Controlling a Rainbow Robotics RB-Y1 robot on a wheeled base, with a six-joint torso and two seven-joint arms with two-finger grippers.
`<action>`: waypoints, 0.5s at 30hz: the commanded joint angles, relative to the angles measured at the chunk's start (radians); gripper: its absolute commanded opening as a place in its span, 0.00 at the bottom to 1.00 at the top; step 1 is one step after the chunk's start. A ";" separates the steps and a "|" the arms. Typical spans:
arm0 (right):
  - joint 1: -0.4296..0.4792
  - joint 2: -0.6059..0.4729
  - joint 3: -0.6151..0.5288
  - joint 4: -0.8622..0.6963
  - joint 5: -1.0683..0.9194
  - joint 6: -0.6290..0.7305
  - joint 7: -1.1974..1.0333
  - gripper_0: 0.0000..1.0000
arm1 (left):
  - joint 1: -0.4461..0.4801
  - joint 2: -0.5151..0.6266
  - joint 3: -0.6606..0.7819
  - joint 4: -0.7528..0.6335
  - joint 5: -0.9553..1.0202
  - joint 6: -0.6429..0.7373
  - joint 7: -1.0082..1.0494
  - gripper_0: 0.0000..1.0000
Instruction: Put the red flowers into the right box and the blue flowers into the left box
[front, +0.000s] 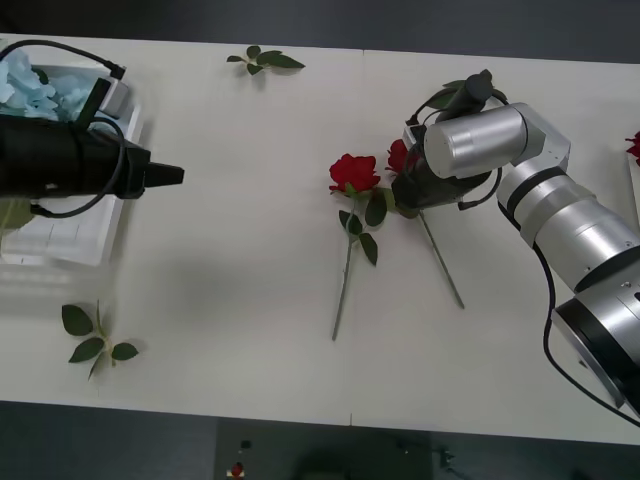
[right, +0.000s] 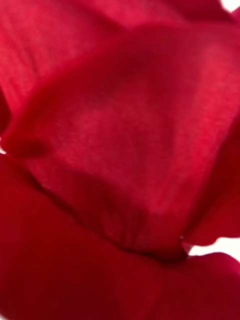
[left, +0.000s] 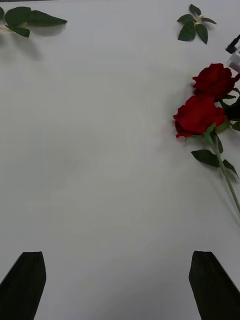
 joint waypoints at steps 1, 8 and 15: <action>-0.025 0.013 0.000 -0.017 -0.013 -0.008 -0.011 0.00 | 0.012 -0.068 0.002 -0.024 -0.090 -0.009 -0.010 0.83; -0.023 -0.076 -0.045 -0.158 -0.017 0.093 -0.004 0.00 | 0.012 -0.140 -0.018 -0.024 -0.294 -0.009 -0.006 0.84; -0.023 -0.220 -0.072 -0.287 -0.004 0.144 0.021 0.00 | 0.012 -0.160 -0.061 -0.022 -0.366 -0.009 0.005 0.83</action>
